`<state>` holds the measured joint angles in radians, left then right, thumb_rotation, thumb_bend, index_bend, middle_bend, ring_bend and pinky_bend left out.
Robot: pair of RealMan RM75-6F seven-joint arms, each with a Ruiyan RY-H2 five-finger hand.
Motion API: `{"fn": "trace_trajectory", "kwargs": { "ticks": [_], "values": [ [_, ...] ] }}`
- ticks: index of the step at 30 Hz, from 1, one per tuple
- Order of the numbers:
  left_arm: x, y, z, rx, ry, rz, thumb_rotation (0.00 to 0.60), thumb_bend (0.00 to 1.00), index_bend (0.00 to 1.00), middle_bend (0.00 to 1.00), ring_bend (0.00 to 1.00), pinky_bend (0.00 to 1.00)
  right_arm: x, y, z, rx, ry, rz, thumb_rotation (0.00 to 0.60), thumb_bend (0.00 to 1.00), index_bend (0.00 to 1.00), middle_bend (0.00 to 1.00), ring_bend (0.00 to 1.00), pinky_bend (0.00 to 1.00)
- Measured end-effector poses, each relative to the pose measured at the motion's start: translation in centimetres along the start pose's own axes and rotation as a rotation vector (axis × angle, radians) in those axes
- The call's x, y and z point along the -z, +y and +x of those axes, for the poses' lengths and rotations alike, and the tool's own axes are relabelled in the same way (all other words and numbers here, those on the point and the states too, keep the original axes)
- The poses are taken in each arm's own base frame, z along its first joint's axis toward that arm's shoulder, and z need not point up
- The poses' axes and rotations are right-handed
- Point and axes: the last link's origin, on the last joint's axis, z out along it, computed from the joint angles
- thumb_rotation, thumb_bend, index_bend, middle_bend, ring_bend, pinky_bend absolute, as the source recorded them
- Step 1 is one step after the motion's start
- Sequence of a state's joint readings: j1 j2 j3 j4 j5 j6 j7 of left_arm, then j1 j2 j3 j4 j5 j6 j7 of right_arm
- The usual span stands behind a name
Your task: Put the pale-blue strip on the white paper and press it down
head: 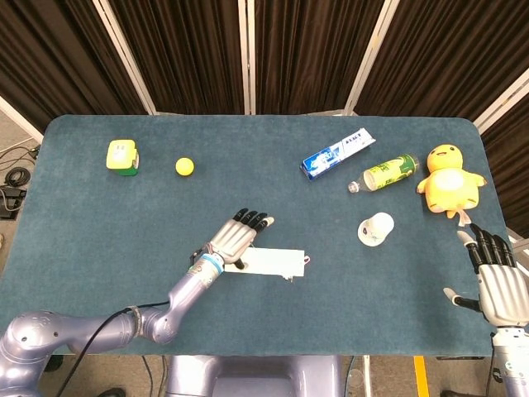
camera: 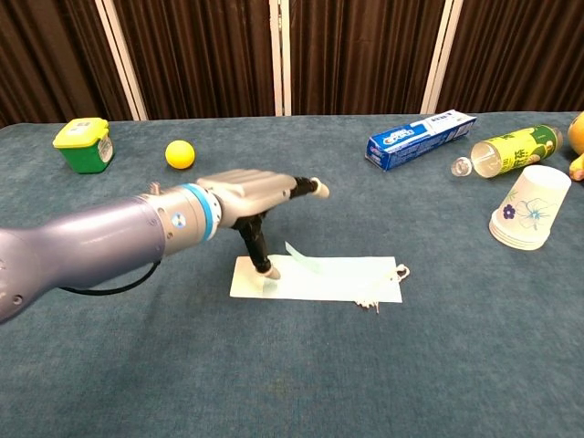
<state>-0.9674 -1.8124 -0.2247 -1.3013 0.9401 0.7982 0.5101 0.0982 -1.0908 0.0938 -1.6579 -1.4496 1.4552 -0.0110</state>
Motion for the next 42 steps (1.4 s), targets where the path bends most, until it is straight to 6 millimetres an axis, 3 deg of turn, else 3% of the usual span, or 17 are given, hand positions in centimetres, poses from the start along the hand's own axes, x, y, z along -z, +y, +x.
{"fn": "trace_trajectory", "kwargs": {
  "ticks": [6,8,12,13,14,19,23,29,33,42],
  "values": [
    [1.5,-1.5,2.3,0.024,0.057,0.015,0.600,0.00,0.04,0.00,0.00,0.00,0.1,-0.2,-0.2,0.005,-0.006,0.008,0.600,0.00,0.13,0.00,0.00,0.00],
    [2.1,-2.1,2.9,0.032,0.072,0.022,0.600,0.04,0.04,0.00,0.00,0.00,0.1,-0.3,-0.2,0.007,-0.007,0.010,0.600,0.00,0.13,0.00,0.00,0.00],
    [3.4,-3.6,4.3,0.043,0.116,0.043,0.600,0.35,0.03,0.00,0.00,0.00,0.2,-0.4,-0.5,0.013,-0.014,0.014,0.600,0.00,0.13,0.00,0.00,0.00],
    [3.7,-3.9,4.5,0.044,0.125,0.048,0.600,0.38,0.02,0.00,0.00,0.00,0.2,-0.4,-0.5,0.015,-0.016,0.014,0.600,0.00,0.13,0.00,0.00,0.00],
    [4.1,-4.3,4.8,0.043,0.134,0.053,0.600,0.39,0.01,0.00,0.00,0.00,0.2,-0.4,-0.6,0.017,-0.018,0.015,0.600,0.00,0.13,0.00,0.00,0.00],
    [6.8,-6.9,6.7,0.011,0.201,0.117,0.600,0.21,0.00,0.00,0.00,0.00,-0.1,-0.6,-1.1,0.033,-0.040,0.022,0.600,0.00,0.13,0.00,0.00,0.00],
    [10.0,-9.4,8.2,-0.026,0.273,0.213,0.600,0.19,0.00,0.00,0.00,0.00,-0.9,-1.1,-1.7,0.054,-0.074,0.049,0.600,0.00,0.13,0.00,0.00,0.00],
    [17.6,-13.9,10.0,-0.058,0.380,0.415,0.600,0.19,0.00,0.00,0.00,0.00,-3.2,-2.9,-2.8,0.075,-0.169,0.125,0.600,0.00,0.13,0.00,0.00,0.00],
    [21.9,-15.4,9.7,-0.043,0.404,0.507,0.600,0.19,0.00,0.00,0.00,0.00,-5.0,-5.1,-3.5,0.086,-0.237,0.197,0.600,0.00,0.14,0.00,0.00,0.00],
    [27.8,-16.5,8.0,-0.032,0.423,0.639,0.600,0.14,0.00,0.00,0.00,0.00,-9.4,-12.6,-5.2,0.140,-0.400,0.378,0.600,0.00,0.18,0.00,0.00,0.00]
  ]
}}
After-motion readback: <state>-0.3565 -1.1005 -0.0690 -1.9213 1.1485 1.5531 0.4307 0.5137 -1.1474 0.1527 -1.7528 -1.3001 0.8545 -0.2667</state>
